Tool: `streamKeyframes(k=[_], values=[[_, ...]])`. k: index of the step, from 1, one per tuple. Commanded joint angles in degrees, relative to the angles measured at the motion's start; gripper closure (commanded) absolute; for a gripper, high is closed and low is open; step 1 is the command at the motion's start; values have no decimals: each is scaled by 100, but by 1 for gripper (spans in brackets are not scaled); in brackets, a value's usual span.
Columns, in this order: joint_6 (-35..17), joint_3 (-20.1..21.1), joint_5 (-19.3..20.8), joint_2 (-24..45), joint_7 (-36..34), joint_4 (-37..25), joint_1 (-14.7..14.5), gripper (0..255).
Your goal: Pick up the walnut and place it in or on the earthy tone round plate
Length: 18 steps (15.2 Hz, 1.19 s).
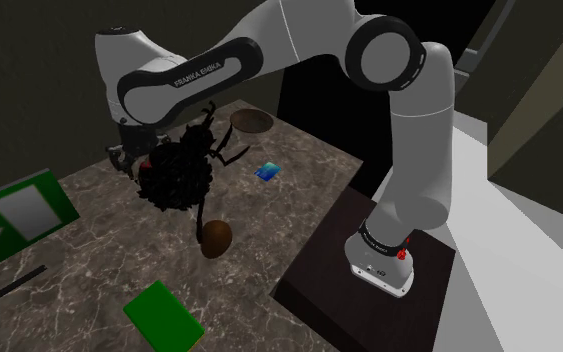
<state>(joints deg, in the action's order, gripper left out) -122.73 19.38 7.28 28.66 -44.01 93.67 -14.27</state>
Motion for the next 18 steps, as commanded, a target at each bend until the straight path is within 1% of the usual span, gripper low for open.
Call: streamKeyframes(k=[1, 7, 9, 18], values=[[41, 33, -14, 70, -11, 38, -44, 255], [35, 41, -14, 54, -37, 61, -61, 255], [-5, 28, -21, 47, 19, 107, -15, 255], [558, 87, -126, -234, 60, -187, 14, 255]])
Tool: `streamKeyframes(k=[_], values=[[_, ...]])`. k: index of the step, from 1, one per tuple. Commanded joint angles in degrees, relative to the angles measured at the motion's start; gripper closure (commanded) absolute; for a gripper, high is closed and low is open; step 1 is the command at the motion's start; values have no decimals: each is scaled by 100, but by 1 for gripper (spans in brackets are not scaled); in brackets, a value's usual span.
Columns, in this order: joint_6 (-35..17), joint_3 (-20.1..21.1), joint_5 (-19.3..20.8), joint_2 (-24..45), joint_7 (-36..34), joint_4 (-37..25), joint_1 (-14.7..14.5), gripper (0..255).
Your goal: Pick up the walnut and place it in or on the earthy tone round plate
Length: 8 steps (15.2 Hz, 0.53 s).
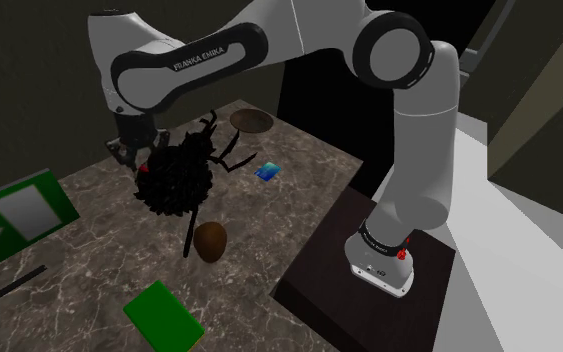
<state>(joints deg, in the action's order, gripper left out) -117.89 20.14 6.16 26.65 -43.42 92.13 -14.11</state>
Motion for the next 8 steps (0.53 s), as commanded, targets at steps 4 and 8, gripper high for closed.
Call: streamKeyframes(k=[4, 8], values=[[336, 31, -52, -131, 14, -203, 5, 255], [606, 49, -83, -212, 24, -397, 6, 255]])
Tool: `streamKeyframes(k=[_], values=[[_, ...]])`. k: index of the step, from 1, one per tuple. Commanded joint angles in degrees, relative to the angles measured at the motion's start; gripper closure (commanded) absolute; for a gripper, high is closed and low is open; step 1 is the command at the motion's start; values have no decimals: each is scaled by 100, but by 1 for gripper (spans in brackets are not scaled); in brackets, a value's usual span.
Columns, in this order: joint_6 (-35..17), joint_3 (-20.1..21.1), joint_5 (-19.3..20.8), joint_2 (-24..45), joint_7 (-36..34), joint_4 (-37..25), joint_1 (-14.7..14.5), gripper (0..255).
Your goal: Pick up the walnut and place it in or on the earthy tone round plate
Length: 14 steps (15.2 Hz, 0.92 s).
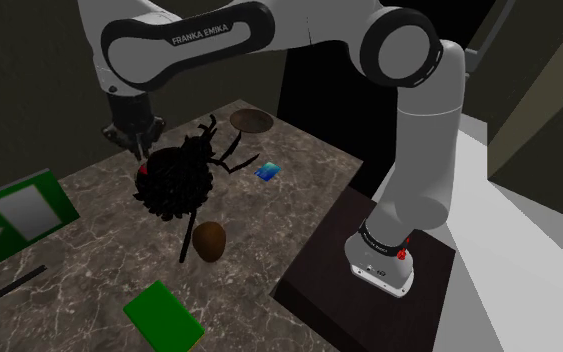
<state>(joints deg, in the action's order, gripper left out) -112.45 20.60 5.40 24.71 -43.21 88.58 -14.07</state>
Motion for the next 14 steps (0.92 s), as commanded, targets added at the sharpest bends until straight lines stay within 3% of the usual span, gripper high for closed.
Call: streamKeyframes(k=[1, 4, 5, 9, 14], values=[[132, 7, -14, -36, 6, -95, 2, 255], [143, 2, -41, -104, 65, -42, 54, 255], [143, 2, -42, -104, 65, -42, 54, 0], [-765, -115, -52, 39, -605, 561, -12, 0], [-1149, -164, 3, 220, -747, 743, -59, 0]])
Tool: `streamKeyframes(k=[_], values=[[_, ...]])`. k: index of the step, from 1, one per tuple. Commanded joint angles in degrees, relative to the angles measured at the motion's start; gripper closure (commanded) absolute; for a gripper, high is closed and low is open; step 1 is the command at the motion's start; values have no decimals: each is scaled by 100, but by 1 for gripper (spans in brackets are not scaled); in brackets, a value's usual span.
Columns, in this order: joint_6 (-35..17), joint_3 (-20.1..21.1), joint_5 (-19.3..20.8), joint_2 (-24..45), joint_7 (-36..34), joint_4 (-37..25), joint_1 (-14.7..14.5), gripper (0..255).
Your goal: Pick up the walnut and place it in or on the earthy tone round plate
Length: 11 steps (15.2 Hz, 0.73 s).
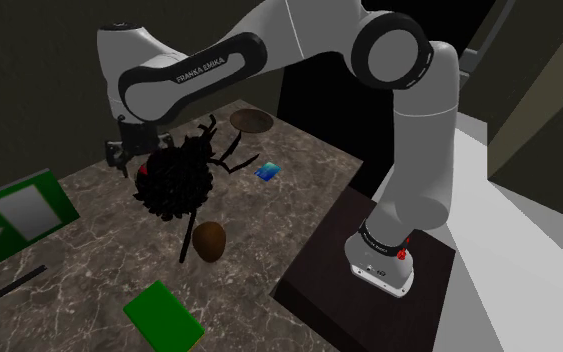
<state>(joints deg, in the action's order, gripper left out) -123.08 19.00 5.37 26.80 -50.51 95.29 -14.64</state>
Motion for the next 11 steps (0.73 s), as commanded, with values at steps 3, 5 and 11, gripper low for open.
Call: streamKeyframes(k=[3, 5, 11], values=[[-264, -25, 47, 128, -42, 135, -27, 0], [-297, -30, 55, 151, -47, 146, -32, 0], [-297, -32, 54, 151, -46, 146, -34, 0]])
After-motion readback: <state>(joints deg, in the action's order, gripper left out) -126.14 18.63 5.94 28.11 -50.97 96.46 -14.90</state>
